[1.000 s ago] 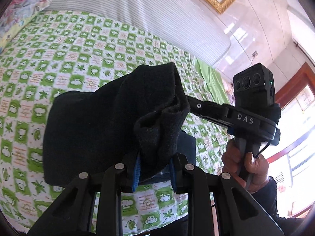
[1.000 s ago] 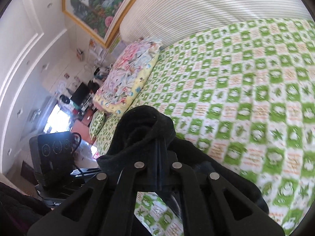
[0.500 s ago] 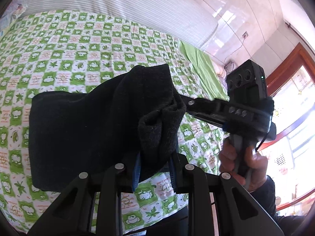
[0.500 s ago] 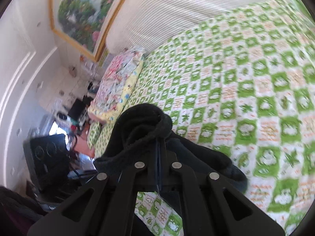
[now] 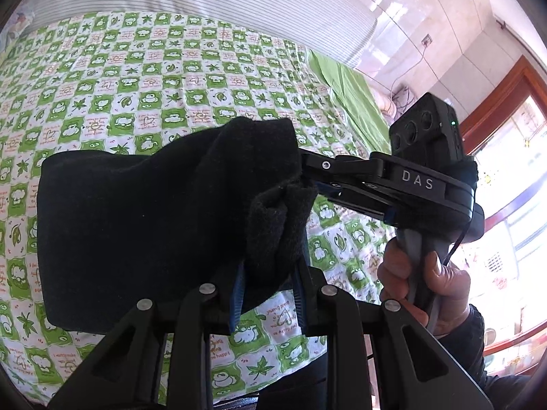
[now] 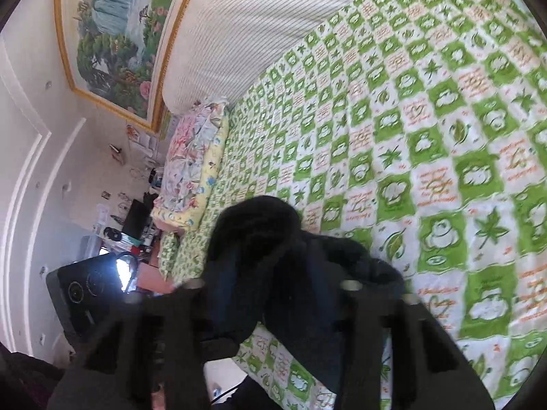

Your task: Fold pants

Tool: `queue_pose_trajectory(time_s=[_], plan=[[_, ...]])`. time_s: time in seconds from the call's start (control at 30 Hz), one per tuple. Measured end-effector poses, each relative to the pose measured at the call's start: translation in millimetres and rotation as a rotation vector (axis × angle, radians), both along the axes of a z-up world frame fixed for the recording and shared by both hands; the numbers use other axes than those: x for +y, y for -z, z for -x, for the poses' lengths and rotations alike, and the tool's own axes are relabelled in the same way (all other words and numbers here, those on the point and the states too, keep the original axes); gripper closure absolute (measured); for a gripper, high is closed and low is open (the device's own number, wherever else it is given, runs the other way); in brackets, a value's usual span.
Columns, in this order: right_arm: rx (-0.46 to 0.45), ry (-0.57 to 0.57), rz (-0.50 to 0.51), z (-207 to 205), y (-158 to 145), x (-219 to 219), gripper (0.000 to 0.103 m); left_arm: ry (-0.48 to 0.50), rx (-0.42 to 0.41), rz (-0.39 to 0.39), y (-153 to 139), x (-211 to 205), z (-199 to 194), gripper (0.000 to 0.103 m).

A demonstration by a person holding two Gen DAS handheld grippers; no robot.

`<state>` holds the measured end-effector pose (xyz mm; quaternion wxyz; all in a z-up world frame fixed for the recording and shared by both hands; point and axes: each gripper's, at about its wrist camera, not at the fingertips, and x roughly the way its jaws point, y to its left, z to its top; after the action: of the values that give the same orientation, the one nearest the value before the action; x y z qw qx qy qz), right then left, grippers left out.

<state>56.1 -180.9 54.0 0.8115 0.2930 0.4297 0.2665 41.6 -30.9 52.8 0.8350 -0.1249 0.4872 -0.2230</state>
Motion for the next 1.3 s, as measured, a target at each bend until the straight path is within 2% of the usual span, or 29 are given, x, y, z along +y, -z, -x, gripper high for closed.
queue_pose_trajectory(time_s=[0.1,0.27,0.43,0.53,0.6,0.67,0.8,0.9,0.97,1.0,1.1,1.13,1.3], plan=[[-0.037,0.009,0.014,8,-9,-2,0.092,0.033,-0.012,0.013,-4,-7,2,0.079],[-0.063,0.033,0.055,22,-15,-14,0.094,0.069,0.0,-0.01,8,-21,0,0.079],[-0.016,0.078,0.074,25,7,-24,0.094,0.072,0.04,-0.019,27,-23,-7,0.079],[-0.013,0.092,0.103,25,15,-24,0.093,0.08,0.052,0.003,30,-21,-8,0.07],[-0.018,0.1,0.121,26,15,-24,0.092,0.103,0.057,0.037,28,-20,-7,0.054],[-0.021,0.109,0.145,28,12,-23,0.09,0.131,0.048,0.059,24,-19,-2,0.052],[-0.026,0.138,0.225,38,4,-23,0.086,0.153,0.022,0.045,17,-17,7,0.052],[-0.035,0.173,0.244,47,-1,-28,0.085,0.152,0.009,0.039,13,-10,14,0.05],[-0.051,0.195,0.248,56,-7,-29,0.083,0.142,0.004,0.043,11,-2,17,0.05],[-0.061,0.2,0.253,59,-11,-28,0.077,0.136,0.001,0.047,9,3,19,0.05],[-0.098,0.206,0.279,68,-23,-17,0.049,0.109,-0.019,0.043,2,17,22,0.05],[-0.116,0.206,0.29,71,-27,-12,0.047,0.101,-0.024,0.039,0,21,22,0.05],[-0.156,0.191,0.398,72,-39,19,0.046,0.032,-0.044,0.03,-6,48,20,0.049]])
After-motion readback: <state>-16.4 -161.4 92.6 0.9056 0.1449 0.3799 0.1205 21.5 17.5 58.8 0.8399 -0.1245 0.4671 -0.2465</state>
